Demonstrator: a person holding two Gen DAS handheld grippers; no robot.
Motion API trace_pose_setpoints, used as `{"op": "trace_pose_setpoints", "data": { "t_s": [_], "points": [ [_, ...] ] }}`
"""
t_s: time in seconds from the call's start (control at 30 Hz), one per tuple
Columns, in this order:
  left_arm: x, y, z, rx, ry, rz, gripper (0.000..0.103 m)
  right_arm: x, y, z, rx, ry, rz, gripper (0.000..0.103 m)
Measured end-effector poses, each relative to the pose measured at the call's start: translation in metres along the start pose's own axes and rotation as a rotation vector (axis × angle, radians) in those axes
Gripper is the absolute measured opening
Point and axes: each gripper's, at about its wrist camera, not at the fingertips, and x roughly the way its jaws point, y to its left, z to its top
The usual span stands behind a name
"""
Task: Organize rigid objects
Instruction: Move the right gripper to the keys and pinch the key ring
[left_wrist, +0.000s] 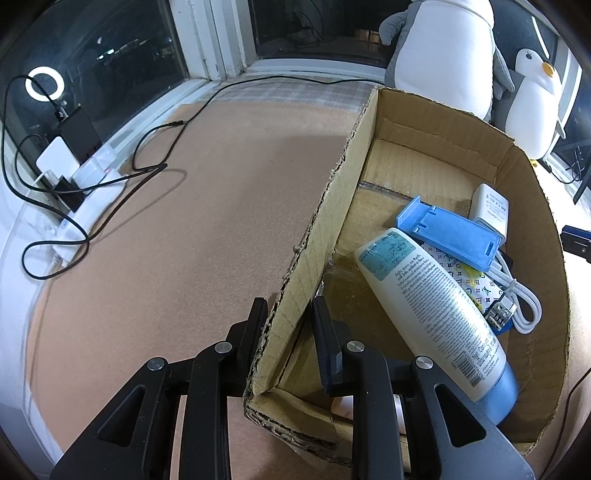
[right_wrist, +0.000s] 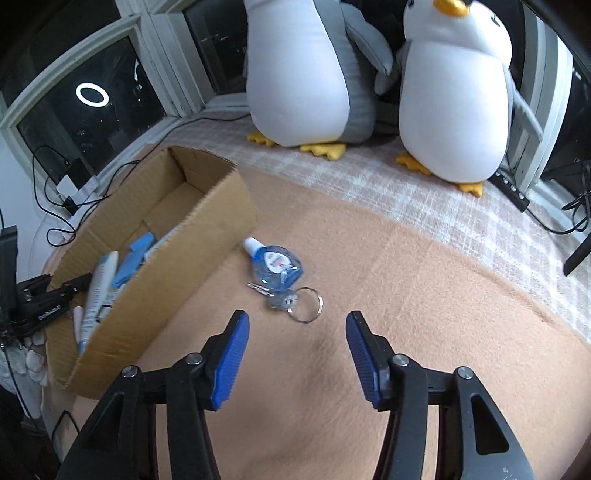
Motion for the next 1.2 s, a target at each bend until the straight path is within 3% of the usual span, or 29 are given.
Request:
{"op": "trace_pose_setpoints", "data": {
  "t_s": [0.13, 0.47, 0.63, 0.87, 1.2],
  "points": [
    [0.000, 0.000, 0.000, 0.003, 0.002, 0.003, 0.022, 0.012, -0.009, 0.002, 0.010, 0.017, 0.003, 0.041],
    [-0.001, -0.002, 0.000, 0.011, 0.003, 0.015, 0.023, 0.020, -0.014, 0.005, 0.010, 0.016, 0.010, 0.040],
    [-0.001, -0.002, 0.000, 0.011, 0.004, 0.014, 0.023, 0.024, -0.008, 0.006, -0.017, 0.019, -0.042, 0.034],
    [0.000, -0.002, 0.000, 0.011, 0.003, 0.012, 0.023, 0.026, 0.004, 0.004, -0.078, 0.029, -0.083, 0.033],
    [0.000, -0.002, 0.000, 0.010, 0.003, 0.011, 0.023, 0.026, 0.017, 0.004, -0.112, 0.034, -0.070, 0.008]
  ]
}}
